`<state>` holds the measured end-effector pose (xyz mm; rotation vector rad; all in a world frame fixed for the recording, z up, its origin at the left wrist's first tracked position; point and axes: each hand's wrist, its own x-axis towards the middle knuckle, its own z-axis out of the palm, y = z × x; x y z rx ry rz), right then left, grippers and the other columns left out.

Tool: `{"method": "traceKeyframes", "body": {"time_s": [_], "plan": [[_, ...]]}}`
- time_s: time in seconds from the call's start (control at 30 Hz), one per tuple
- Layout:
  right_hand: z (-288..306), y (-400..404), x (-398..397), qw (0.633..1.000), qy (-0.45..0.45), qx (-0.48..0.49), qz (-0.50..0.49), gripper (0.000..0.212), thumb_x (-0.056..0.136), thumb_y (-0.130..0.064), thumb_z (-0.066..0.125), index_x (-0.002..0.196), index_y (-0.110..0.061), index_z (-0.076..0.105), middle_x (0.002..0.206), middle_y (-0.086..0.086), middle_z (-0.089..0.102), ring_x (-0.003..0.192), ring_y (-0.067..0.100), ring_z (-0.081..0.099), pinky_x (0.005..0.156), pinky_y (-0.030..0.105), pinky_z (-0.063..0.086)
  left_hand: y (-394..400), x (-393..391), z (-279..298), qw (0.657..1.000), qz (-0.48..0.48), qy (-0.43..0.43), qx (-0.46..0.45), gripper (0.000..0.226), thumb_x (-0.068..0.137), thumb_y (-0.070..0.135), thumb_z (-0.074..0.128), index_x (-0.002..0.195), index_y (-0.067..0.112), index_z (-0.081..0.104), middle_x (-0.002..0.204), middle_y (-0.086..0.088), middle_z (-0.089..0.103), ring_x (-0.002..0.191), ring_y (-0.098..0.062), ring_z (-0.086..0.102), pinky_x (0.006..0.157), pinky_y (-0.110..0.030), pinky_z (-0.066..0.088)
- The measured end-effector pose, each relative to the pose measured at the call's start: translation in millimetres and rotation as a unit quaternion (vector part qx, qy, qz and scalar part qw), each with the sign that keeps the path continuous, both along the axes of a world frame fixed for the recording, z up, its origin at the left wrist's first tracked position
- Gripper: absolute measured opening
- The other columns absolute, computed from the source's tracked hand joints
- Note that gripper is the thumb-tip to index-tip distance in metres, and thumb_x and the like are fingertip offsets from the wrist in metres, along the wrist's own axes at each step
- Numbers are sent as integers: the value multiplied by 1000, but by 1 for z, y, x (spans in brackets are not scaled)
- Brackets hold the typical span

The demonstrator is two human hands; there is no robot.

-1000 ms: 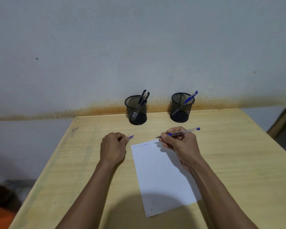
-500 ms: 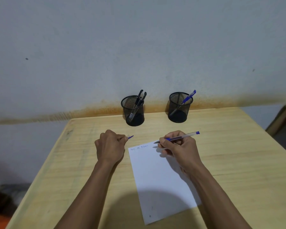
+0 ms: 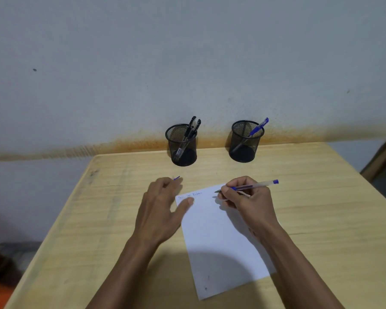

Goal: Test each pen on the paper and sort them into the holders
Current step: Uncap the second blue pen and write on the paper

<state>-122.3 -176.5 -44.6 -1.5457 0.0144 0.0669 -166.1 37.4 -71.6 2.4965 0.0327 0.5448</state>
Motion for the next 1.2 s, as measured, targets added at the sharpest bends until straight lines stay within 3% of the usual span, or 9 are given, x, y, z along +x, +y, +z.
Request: {"method": "traceKeyframes", "body": {"time_s": [0.2, 0.43, 0.57, 0.67, 0.73, 0.83, 0.93, 1.03, 1.2], "plan": [[-4, 6, 15, 993, -46, -101, 31, 10, 80, 0, 81, 82, -5, 72, 80, 6, 77, 72, 13, 74, 66, 21, 60, 1, 2, -16, 991, -64, 53, 104, 59, 86, 65, 51, 133, 31, 57, 137, 7, 55, 130, -15, 46, 108, -40, 37], [-3, 15, 39, 972, -79, -195, 103, 12, 77, 0, 79, 81, -8, 71, 77, 4, 76, 68, 10, 71, 60, 17, 56, 2, 6, -26, 990, -61, 42, 122, 62, 86, 68, 46, 127, 26, 65, 137, 1, 60, 128, -17, 52, 109, -40, 35], [-10, 20, 42, 981, -64, -153, 100, 9, 79, 9, 75, 84, 3, 69, 79, 22, 73, 64, 15, 71, 61, 23, 60, 3, 7, -32, 986, -73, -39, 143, 52, 88, 56, 60, 118, 15, 71, 126, -10, 66, 117, -29, 61, 99, -47, 44], [-17, 22, 42, 985, -73, -137, 80, 11, 78, 10, 74, 84, 3, 67, 78, 25, 71, 70, 36, 71, 66, 46, 66, 3, 8, -27, 986, -69, 11, 150, 54, 87, 60, 57, 122, 20, 68, 129, -8, 65, 119, -27, 59, 100, -47, 43], [-20, 24, 42, 983, -84, -146, 72, 11, 77, 9, 74, 79, 1, 67, 73, 23, 71, 63, 32, 70, 64, 52, 64, 3, 9, -23, 987, -71, 33, 143, 54, 85, 61, 57, 122, 24, 67, 130, -6, 64, 120, -26, 58, 101, -47, 43], [-22, 25, 44, 982, -83, -159, 60, 11, 75, 7, 75, 75, 3, 65, 70, 21, 71, 58, 23, 68, 59, 52, 60, 3, 9, -22, 988, -80, 45, 123, 51, 83, 61, 59, 120, 28, 67, 130, -6, 63, 120, -27, 57, 100, -47, 43], [-26, 25, 47, 977, -95, -182, 60, 14, 72, 1, 77, 71, -2, 64, 66, 14, 72, 61, 37, 70, 53, 56, 58, 4, 10, -23, 989, -83, 49, 114, 50, 82, 62, 60, 118, 28, 68, 130, -6, 63, 121, -27, 57, 100, -49, 43], [-29, 28, 48, 982, -79, -165, 56, 15, 72, 4, 76, 70, 1, 61, 65, 20, 70, 61, 45, 67, 51, 58, 57, 4, 10, -25, 990, -83, 43, 105, 50, 82, 61, 60, 118, 28, 68, 131, -5, 63, 121, -26, 57, 100, -50, 42], [-27, 28, 50, 986, -61, -131, 85, 19, 67, 10, 72, 67, 9, 53, 60, 34, 61, 47, 28, 57, 49, 40, 49, 3, 8, -24, 991, -79, 45, 99, 51, 81, 63, 57, 120, 31, 66, 132, -3, 61, 123, -25, 55, 104, -49, 40]]}}
